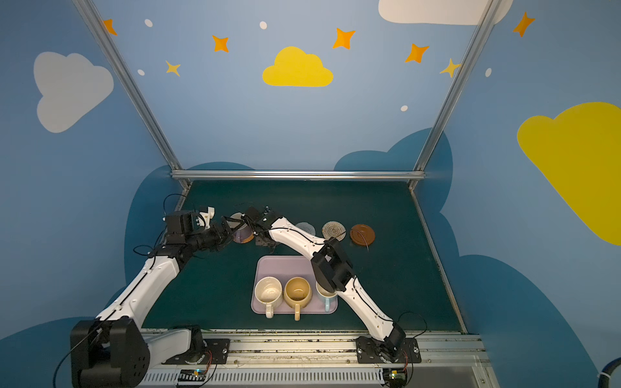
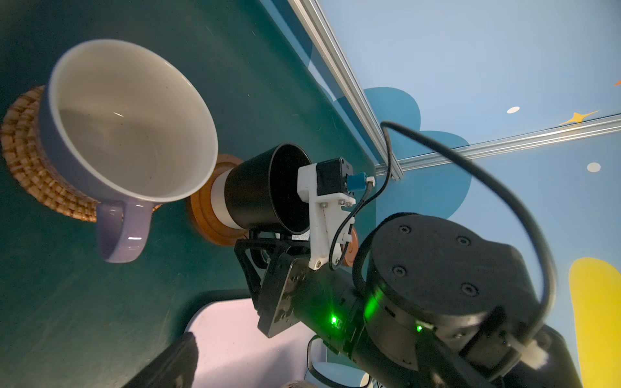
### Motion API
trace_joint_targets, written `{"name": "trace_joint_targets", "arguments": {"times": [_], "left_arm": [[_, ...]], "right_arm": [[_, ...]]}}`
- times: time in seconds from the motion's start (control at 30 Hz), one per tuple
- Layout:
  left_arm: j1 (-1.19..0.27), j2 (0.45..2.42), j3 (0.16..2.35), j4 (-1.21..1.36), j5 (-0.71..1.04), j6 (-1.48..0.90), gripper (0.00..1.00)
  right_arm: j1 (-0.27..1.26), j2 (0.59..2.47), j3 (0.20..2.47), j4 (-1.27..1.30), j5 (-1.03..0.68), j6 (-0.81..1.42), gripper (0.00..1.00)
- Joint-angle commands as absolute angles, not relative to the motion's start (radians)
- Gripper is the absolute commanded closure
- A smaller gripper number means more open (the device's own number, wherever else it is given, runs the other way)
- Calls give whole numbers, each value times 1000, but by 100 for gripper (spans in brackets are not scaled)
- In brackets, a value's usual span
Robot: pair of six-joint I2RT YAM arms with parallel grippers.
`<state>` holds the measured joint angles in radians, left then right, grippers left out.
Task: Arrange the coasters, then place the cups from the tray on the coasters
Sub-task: 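Lower the black mug onto the brown wooden coaster with the right gripper, then open and raise the right gripper while the left gripper moves toward the tray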
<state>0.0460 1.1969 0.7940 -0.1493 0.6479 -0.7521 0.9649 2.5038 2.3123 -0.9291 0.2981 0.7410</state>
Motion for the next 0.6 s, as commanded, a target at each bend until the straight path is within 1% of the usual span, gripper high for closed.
{"name": "trace_joint_targets", "arguments": {"times": [0.0, 0.13, 0.23, 0.37, 0.53, 0.57], "left_arm": [[50, 1183, 786, -153, 655, -742, 0], [51, 1177, 787, -188, 642, -722, 0], [51, 1171, 787, -203, 641, -713, 0], [51, 1161, 798, -255, 632, -688, 0], [44, 1144, 824, -354, 623, -637, 0], [34, 1138, 830, -381, 609, -622, 0]], "right_arm": [[968, 2460, 2293, -922, 285, 729, 60], [962, 2430, 2240, -890, 249, 733, 42], [962, 2399, 2198, -869, 244, 735, 36], [967, 2346, 2158, -864, 260, 725, 34], [982, 2233, 2036, -803, 311, 700, 28], [983, 2208, 2008, -792, 322, 698, 24]]}}
